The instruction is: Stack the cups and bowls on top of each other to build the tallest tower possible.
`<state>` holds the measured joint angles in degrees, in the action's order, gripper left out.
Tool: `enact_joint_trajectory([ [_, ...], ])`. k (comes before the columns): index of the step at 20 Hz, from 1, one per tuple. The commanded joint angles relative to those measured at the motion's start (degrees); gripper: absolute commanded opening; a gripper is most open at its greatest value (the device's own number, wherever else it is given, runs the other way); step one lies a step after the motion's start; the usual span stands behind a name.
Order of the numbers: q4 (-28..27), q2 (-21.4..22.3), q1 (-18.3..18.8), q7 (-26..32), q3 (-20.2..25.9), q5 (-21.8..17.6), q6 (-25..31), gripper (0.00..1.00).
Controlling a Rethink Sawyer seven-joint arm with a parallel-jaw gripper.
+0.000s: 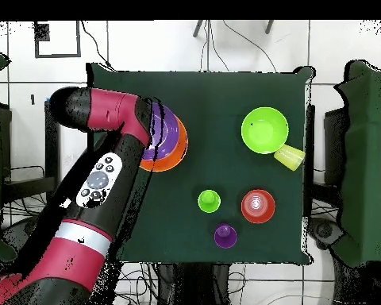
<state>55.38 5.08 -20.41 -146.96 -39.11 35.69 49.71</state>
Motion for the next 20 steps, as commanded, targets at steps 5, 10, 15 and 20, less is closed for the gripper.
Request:
enact_joint_trajectory([
  [5, 7.9, -2.7, -2.8, -16.3, 6.8, 1.3, -2.9, 0.00],
  [10, 8.1, -3.2, -3.1, -16.7, 6.6, 1.6, -3.4, 0.00],
  [15, 8.0, -3.8, -3.2, -16.9, 6.4, 1.7, -4.3, 0.00],
  [20, 8.2, -4.1, -3.3, -17.1, 6.1, 1.3, -4.9, 0.00],
])
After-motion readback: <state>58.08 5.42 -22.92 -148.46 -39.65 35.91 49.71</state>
